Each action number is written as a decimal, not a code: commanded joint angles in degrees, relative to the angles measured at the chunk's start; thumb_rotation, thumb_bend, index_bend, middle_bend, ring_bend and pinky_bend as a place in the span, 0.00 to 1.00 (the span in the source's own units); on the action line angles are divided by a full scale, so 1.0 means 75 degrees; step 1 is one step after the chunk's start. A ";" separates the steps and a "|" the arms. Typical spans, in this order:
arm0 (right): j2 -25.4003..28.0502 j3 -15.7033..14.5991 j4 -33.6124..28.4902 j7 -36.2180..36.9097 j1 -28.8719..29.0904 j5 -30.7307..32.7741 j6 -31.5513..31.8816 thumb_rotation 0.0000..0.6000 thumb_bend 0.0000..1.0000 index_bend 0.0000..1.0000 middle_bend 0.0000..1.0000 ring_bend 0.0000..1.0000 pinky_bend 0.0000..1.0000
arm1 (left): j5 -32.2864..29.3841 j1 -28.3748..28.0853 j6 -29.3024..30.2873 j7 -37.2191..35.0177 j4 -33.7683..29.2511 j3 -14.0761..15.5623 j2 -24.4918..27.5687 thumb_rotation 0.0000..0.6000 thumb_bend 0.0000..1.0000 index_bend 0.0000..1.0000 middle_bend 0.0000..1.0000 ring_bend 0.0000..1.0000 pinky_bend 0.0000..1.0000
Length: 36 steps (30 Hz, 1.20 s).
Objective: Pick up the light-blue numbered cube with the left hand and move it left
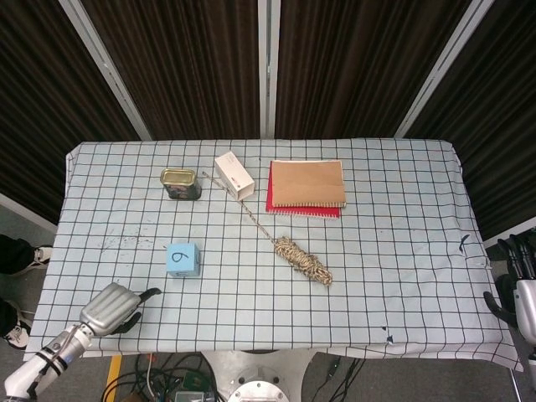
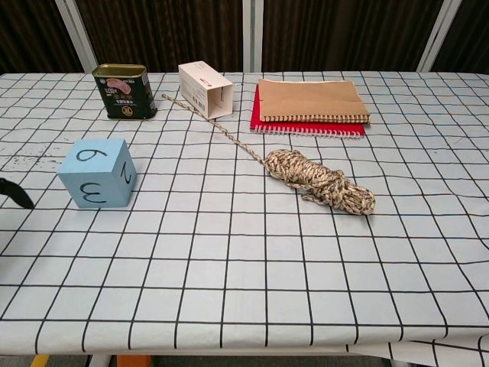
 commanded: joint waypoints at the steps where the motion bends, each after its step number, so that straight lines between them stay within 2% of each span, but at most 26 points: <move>1: -0.0006 0.0004 0.0033 0.0040 0.0004 0.0021 -0.0016 1.00 0.19 0.00 0.00 0.00 0.00 | -0.0557 -0.0274 -0.0445 0.0766 -0.0324 -0.0165 -0.0221 1.00 0.51 0.15 0.83 0.87 0.87; 6: -0.0024 0.0003 0.0121 0.0148 0.0008 0.0043 -0.0044 1.00 0.19 0.00 0.00 0.00 0.00 | -0.1147 -0.0418 -0.0520 0.1726 -0.0482 -0.0373 -0.0611 1.00 0.51 0.14 0.83 0.88 0.88; 13: -0.0054 0.0013 0.0240 0.0265 0.0027 0.0097 -0.0102 1.00 0.19 0.00 0.00 0.00 0.00 | -0.1961 -0.0691 -0.0702 0.2501 -0.0602 -0.0533 -0.0867 1.00 0.54 0.11 0.83 0.89 0.89; 26: -0.0107 0.0030 0.0406 0.0396 0.0065 0.0216 -0.0234 1.00 0.20 0.00 0.00 0.00 0.00 | -0.2814 -0.1141 -0.0573 0.3791 -0.0734 -0.0582 -0.1043 1.00 0.61 0.11 0.84 0.90 0.90; 36: -0.0130 0.0039 0.0513 0.0530 0.0068 0.0247 -0.0256 1.00 0.20 0.00 0.00 0.00 0.00 | -0.3767 -0.1667 -0.0617 0.4624 -0.1004 -0.0592 -0.1018 1.00 0.64 0.11 0.85 0.91 0.91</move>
